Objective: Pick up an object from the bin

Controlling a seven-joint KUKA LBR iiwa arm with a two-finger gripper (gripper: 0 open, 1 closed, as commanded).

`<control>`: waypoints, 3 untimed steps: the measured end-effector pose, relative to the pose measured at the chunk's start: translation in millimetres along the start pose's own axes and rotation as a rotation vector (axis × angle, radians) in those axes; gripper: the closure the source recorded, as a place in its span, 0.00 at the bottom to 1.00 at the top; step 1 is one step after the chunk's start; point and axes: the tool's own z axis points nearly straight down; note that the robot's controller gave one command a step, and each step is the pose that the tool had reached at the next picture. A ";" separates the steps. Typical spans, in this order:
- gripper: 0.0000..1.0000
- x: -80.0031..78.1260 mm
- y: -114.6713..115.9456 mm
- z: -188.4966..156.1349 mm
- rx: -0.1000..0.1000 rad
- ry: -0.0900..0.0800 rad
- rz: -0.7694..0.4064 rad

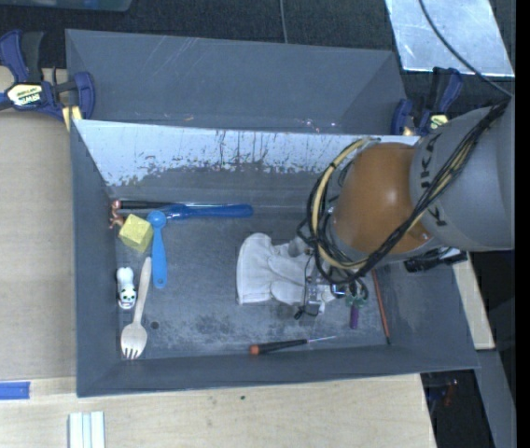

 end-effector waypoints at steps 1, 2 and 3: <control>1.00 10.6 -3.4 -2.5 -0.001 -0.011 0.006; 1.00 10.6 -3.4 -2.5 -0.001 -0.011 0.006; 1.00 12.0 -4.0 -43.2 0.000 -0.004 0.004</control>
Offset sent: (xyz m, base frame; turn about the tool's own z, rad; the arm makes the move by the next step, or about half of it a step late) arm 0.0000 0.0000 0.0000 0.0000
